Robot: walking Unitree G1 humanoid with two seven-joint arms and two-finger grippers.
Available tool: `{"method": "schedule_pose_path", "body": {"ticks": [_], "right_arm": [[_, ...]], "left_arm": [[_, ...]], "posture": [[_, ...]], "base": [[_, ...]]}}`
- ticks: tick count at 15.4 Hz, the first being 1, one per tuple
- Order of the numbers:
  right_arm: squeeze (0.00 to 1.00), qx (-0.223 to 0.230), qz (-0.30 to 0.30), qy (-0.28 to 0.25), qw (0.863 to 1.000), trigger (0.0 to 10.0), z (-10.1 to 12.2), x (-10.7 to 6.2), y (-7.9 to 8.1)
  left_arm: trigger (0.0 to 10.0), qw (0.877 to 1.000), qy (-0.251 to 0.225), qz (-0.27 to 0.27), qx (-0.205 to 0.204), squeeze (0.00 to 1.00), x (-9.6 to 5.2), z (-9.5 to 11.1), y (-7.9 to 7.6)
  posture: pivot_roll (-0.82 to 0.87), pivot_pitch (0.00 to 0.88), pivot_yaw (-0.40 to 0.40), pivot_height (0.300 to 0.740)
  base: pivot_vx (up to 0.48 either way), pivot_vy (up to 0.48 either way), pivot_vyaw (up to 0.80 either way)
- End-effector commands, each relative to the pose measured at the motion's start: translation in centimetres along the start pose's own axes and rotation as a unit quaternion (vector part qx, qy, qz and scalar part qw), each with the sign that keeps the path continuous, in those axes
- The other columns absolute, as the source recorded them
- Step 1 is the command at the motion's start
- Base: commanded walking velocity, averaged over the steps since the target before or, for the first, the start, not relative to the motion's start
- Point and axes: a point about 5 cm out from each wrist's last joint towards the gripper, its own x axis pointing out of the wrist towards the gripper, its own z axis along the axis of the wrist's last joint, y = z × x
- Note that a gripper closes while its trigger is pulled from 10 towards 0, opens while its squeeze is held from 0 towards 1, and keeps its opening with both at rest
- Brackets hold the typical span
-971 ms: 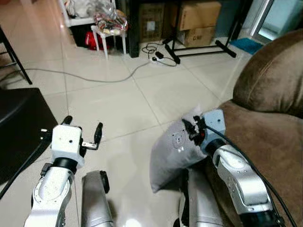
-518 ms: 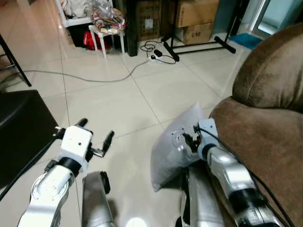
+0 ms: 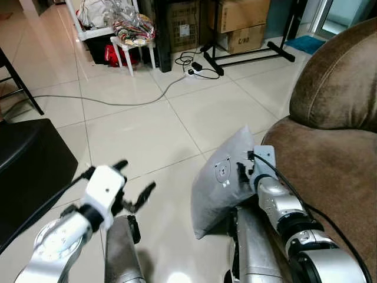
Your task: Move the pillow to the sofa from floor
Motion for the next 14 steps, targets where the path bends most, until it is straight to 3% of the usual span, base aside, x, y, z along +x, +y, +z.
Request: {"method": "schedule_pose_path", "body": {"ticks": [1,9,10,11,12,14], "right_arm": [[0.0,0.004,-0.008,-0.001,1.0,10.0,0.1,0.1,-0.2],[0.0,-0.005,0.069,0.052,0.996,10.0,-2.6,-0.2,2.3],[0.0,-0.007,0.067,0.053,0.996,7.8,-2.6,-0.2,2.4],[0.0,-0.01,0.065,0.054,0.996,4.9,-2.6,-0.2,2.5],[0.0,-0.009,0.064,0.054,0.996,4.1,-2.5,-0.2,2.6],[0.0,-0.006,0.067,0.052,0.996,0.9,-2.4,-0.2,2.9]], "left_arm": [[10.0,1.0,-0.002,-0.011,-0.002,0.0,-0.3,0.4,-0.1],[10.0,0.996,0.044,-0.069,-0.041,0.0,-2.9,-0.4,-1.9],[10.0,0.996,0.047,-0.072,-0.04,0.0,-3.0,-0.4,-1.9],[10.0,0.995,0.048,-0.072,-0.04,0.0,-3.0,-0.4,-1.9],[10.0,0.995,0.049,-0.073,-0.039,0.0,-3.0,-0.3,-1.9],[10.0,0.995,0.05,-0.079,-0.04,0.0,-2.9,-0.2,-2.0]], "posture": [[-0.06,0.048,0.039,0.456],[-0.05,0.083,0.028,0.456],[-0.05,0.083,0.028,0.456],[-0.05,0.081,0.029,0.456],[-0.05,0.08,0.029,0.456],[-0.04,0.076,0.029,0.456]], "base": [[0.0,0.0,0.0],[0.0,0.0,0.0],[0.0,0.0,0.0],[0.0,0.0,0.0],[0.0,0.0,0.0],[0.0,0.0,0.0]]}}
